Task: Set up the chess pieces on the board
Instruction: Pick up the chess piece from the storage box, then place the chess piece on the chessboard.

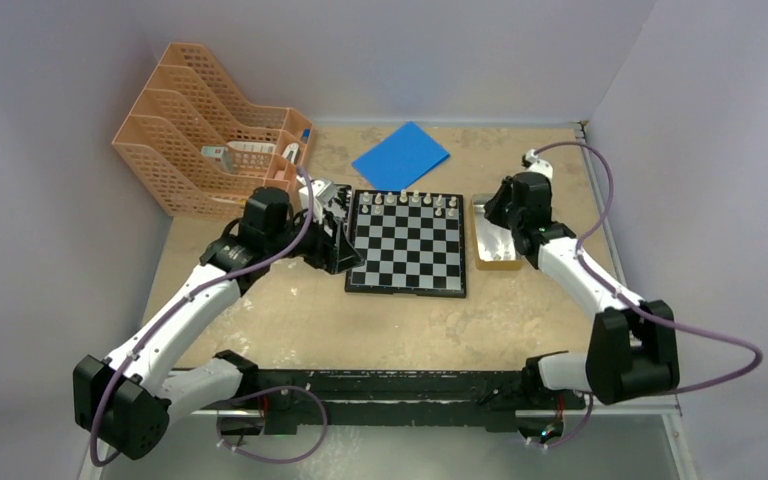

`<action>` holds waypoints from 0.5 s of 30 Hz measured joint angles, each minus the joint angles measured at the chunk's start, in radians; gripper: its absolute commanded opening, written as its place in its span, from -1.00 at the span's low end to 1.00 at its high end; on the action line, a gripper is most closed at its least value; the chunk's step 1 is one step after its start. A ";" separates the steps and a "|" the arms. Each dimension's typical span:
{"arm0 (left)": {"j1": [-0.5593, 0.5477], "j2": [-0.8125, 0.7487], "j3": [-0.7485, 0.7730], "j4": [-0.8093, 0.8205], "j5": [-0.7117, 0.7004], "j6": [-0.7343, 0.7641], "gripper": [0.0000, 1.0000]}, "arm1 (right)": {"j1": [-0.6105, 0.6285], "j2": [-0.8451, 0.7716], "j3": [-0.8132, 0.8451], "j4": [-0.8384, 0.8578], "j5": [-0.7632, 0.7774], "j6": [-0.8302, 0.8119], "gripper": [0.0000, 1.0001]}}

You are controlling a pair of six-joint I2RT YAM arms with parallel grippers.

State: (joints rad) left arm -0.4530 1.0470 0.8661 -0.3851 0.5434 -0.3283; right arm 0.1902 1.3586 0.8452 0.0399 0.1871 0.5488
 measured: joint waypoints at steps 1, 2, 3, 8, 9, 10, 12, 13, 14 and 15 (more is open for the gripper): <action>0.000 0.011 0.011 0.000 0.012 -0.014 0.36 | 0.005 -0.027 -0.012 0.016 -0.037 -0.027 -0.85; 0.000 0.018 0.020 -0.001 0.024 -0.028 0.35 | 0.009 -0.047 -0.018 0.027 -0.061 -0.046 -0.85; 0.000 0.025 0.032 -0.001 0.041 -0.045 0.34 | 0.019 -0.066 -0.020 0.038 -0.085 -0.066 -0.85; 0.000 0.042 0.091 0.007 0.115 -0.119 0.28 | 0.132 -0.134 -0.036 0.118 -0.154 -0.147 -0.83; 0.001 0.050 0.103 0.010 0.128 -0.134 0.26 | 0.166 -0.147 -0.047 0.138 -0.173 -0.161 -0.82; 0.002 0.061 0.116 0.015 0.143 -0.153 0.24 | 0.194 -0.158 -0.057 0.155 -0.192 -0.174 -0.81; 0.008 0.083 0.133 0.033 0.178 -0.188 0.22 | 0.249 -0.171 -0.068 0.191 -0.238 -0.203 -0.80; 0.012 0.092 0.137 0.046 0.198 -0.212 0.21 | 0.274 -0.171 -0.068 0.210 -0.259 -0.219 -0.80; 0.016 0.099 0.138 0.059 0.220 -0.235 0.20 | 0.294 -0.171 -0.069 0.228 -0.271 -0.234 -0.81; 0.021 0.103 0.138 0.072 0.241 -0.259 0.20 | 0.315 -0.171 -0.069 0.247 -0.286 -0.251 -0.82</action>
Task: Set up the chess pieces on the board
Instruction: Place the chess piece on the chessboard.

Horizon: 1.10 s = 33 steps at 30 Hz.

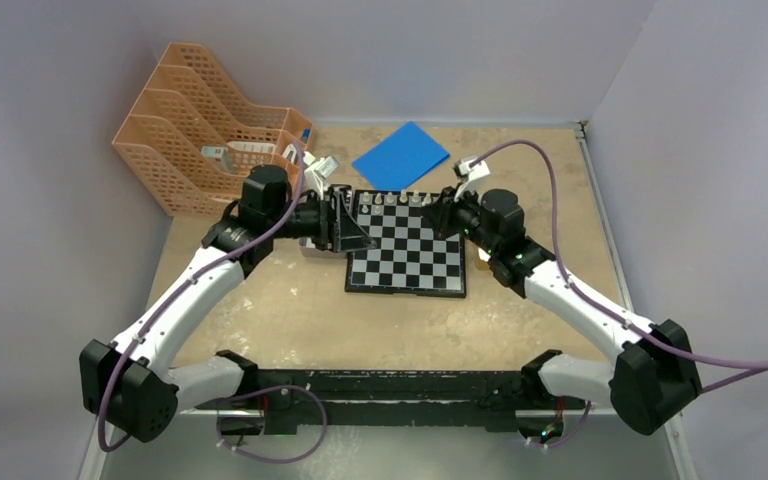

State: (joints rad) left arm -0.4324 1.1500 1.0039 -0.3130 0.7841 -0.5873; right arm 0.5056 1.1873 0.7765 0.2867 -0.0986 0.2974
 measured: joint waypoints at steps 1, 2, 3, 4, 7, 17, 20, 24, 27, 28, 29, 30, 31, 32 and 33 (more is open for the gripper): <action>0.003 0.002 0.000 0.014 0.020 -0.024 0.20 | 0.021 -0.003 -0.003 0.021 -0.009 -0.017 -0.81; 0.006 0.002 0.000 0.023 0.034 -0.040 0.19 | 0.035 -0.009 -0.009 0.040 -0.019 -0.031 -0.80; 0.009 0.002 0.001 0.036 0.048 -0.060 0.19 | 0.056 -0.021 -0.023 0.072 -0.029 -0.049 -0.78; 0.012 0.003 0.005 0.043 0.059 -0.074 0.19 | 0.074 -0.040 -0.043 0.102 -0.041 -0.068 -0.78; 0.021 0.021 0.033 0.054 0.093 -0.097 0.19 | 0.130 -0.105 -0.103 0.180 -0.079 -0.126 -0.77; 0.026 0.089 0.156 0.095 0.196 -0.139 0.02 | 0.258 -0.253 -0.163 0.382 -0.136 -0.277 -0.78; 0.026 0.110 0.176 0.116 0.222 -0.135 -0.04 | 0.275 -0.258 -0.164 0.409 -0.138 -0.297 -0.78; 0.026 0.143 0.184 0.130 0.250 -0.126 -0.11 | 0.291 -0.244 -0.164 0.416 -0.138 -0.321 -0.78; 0.026 0.163 0.184 0.139 0.270 -0.123 -0.16 | 0.299 -0.229 -0.164 0.415 -0.137 -0.329 -0.78; 0.026 0.168 0.184 0.142 0.277 -0.120 -0.18 | 0.301 -0.224 -0.164 0.415 -0.137 -0.330 -0.78; 0.026 0.171 0.184 0.143 0.283 -0.115 -0.20 | 0.302 -0.218 -0.164 0.415 -0.137 -0.332 -0.78; 0.026 0.175 0.184 0.147 0.290 -0.108 -0.25 | 0.304 -0.212 -0.164 0.416 -0.137 -0.332 -0.78; 0.026 0.179 0.184 0.150 0.294 -0.105 -0.30 | 0.306 -0.207 -0.164 0.415 -0.137 -0.332 -0.78; 0.026 0.183 0.184 0.153 0.300 -0.102 -0.35 | 0.306 -0.203 -0.164 0.415 -0.137 -0.332 -0.78; 0.026 0.187 0.184 0.157 0.305 -0.100 -0.39 | 0.307 -0.197 -0.164 0.415 -0.137 -0.332 -0.78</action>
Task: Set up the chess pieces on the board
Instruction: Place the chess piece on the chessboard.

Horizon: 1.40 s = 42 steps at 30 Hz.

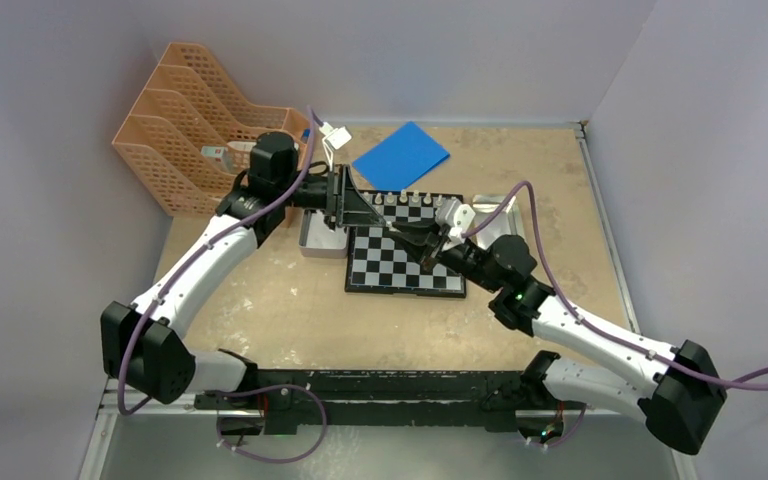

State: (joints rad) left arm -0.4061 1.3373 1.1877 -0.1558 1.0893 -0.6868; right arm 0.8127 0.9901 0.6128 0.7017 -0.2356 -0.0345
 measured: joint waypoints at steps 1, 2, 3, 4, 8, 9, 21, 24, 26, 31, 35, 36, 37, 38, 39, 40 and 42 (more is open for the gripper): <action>0.000 0.003 0.000 0.005 0.003 0.001 -0.42 | 0.001 0.005 0.000 0.000 0.000 0.000 -0.78; 0.000 0.008 0.000 0.010 0.006 0.003 -0.46 | 0.001 0.010 0.000 -0.001 0.000 0.000 -0.78; 0.000 0.011 0.000 0.015 0.009 0.003 -0.48 | 0.001 0.015 0.000 0.000 0.000 0.000 -0.78; 0.000 0.015 0.000 0.018 0.010 0.003 -0.51 | 0.001 0.018 0.000 0.000 0.000 0.000 -0.78; 0.000 0.027 0.000 0.021 0.022 0.021 -0.54 | 0.005 0.031 0.002 -0.001 0.001 0.000 -0.79; 0.000 0.030 0.000 0.020 0.024 0.026 -0.55 | 0.006 0.034 0.004 -0.002 0.001 0.000 -0.79; 0.000 0.045 0.000 0.012 0.023 0.063 -0.56 | 0.007 0.053 0.012 -0.002 0.008 0.004 -0.79; 0.000 0.045 0.000 0.011 0.021 0.073 -0.56 | 0.011 0.059 0.014 0.000 0.008 0.007 -0.80; 0.000 0.045 0.000 0.006 0.017 0.080 -0.53 | 0.012 0.063 0.014 0.000 0.008 0.008 -0.80; 0.000 0.047 0.000 -0.001 0.003 0.099 -0.54 | 0.012 0.075 0.016 0.000 0.008 0.008 -0.80; 0.000 0.047 0.000 -0.005 -0.006 0.108 -0.55 | 0.012 0.083 0.018 0.001 0.008 0.009 -0.81; 0.000 0.047 0.000 -0.009 -0.010 0.109 -0.55 | 0.012 0.084 0.018 0.000 0.008 0.009 -0.81; 0.000 0.048 0.000 -0.011 -0.012 0.112 -0.55 | 0.012 0.084 0.018 0.000 0.009 0.010 -0.81; 0.000 0.048 0.000 -0.014 -0.014 0.116 -0.55 | 0.012 0.084 0.018 0.000 0.009 0.010 -0.81; -0.001 0.049 0.000 -0.020 -0.018 0.124 -0.56 | 0.012 0.084 0.018 0.000 0.009 0.011 -0.81; -0.001 0.050 0.000 -0.024 -0.020 0.129 -0.56 | 0.012 0.084 0.018 0.000 0.010 0.011 -0.81; -0.003 0.053 0.000 -0.033 -0.023 0.135 -0.56 | 0.012 0.085 0.018 0.000 0.013 0.014 -0.81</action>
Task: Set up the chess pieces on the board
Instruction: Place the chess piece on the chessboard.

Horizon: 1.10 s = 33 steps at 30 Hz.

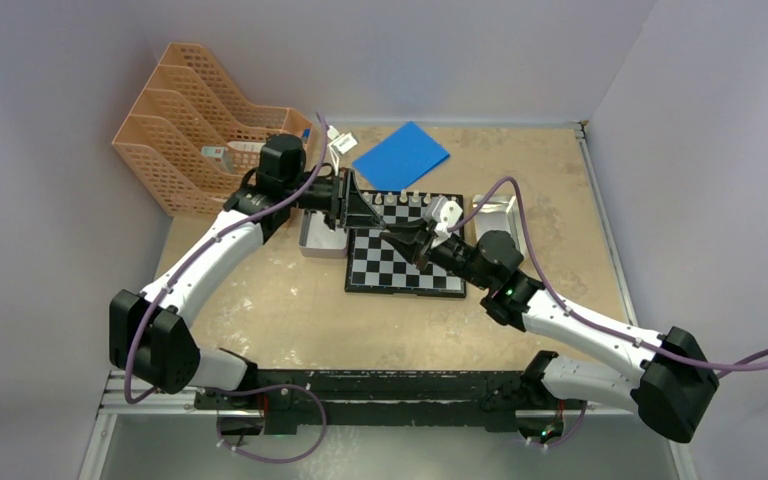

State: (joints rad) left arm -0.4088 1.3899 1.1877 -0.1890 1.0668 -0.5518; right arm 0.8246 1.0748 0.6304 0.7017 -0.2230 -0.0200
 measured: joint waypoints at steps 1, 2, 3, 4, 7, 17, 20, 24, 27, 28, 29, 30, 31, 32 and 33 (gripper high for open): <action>0.000 0.001 0.000 -0.007 -0.002 0.005 -0.57 | 0.000 0.000 0.000 0.000 0.001 0.001 -0.81; -0.001 0.002 0.000 -0.014 -0.002 0.013 -0.59 | 0.000 0.000 0.000 0.000 0.004 0.002 -0.81; -0.002 0.002 0.000 -0.018 -0.004 0.015 -0.61 | 0.000 0.001 0.000 0.000 0.004 0.002 -0.81; -0.003 0.002 0.000 -0.021 -0.005 0.019 -0.64 | 0.000 0.001 0.000 0.000 0.005 0.002 -0.81; -0.007 0.002 0.000 -0.023 -0.005 0.024 -0.75 | 0.000 0.007 0.000 0.001 0.005 0.002 -0.81; -0.009 0.004 0.000 -0.032 -0.036 0.061 -1.00 | 0.000 0.026 0.001 0.008 0.035 0.005 -0.38; -0.012 0.013 0.002 -0.042 -0.062 0.084 -1.00 | 0.002 0.031 0.000 -0.009 0.058 0.006 0.41; -0.013 0.047 0.030 -0.061 -0.128 0.125 -1.00 | 0.003 0.008 -0.041 -0.012 0.103 0.039 0.98; -0.013 0.084 0.058 -0.068 -0.195 0.152 -1.00 | 0.003 -0.048 -0.130 -0.014 0.135 0.065 0.98; -0.013 0.099 0.069 -0.068 -0.220 0.156 -1.00 | 0.003 -0.068 -0.160 -0.021 0.153 0.078 0.98; -0.014 0.111 0.077 -0.066 -0.243 0.161 -1.00 | 0.003 -0.092 -0.190 -0.034 0.177 0.097 0.98; -0.018 0.126 0.087 -0.066 -0.274 0.170 -0.99 | 0.003 -0.099 -0.196 -0.038 0.184 0.101 0.98; -0.020 0.145 0.100 -0.064 -0.306 0.176 -0.99 | 0.003 -0.116 -0.205 -0.055 0.206 0.119 0.98; -0.024 0.166 0.115 -0.064 -0.336 0.181 -1.00 | 0.004 -0.136 -0.209 -0.076 0.229 0.137 0.98; -0.027 0.190 0.136 -0.064 -0.367 0.188 -0.99 | 0.004 -0.161 -0.209 -0.099 0.269 0.156 0.98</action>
State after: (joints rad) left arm -0.4358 1.5799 1.3239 -0.2535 0.6998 -0.3634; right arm 0.8288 0.9142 0.4210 0.6025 0.0456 0.1360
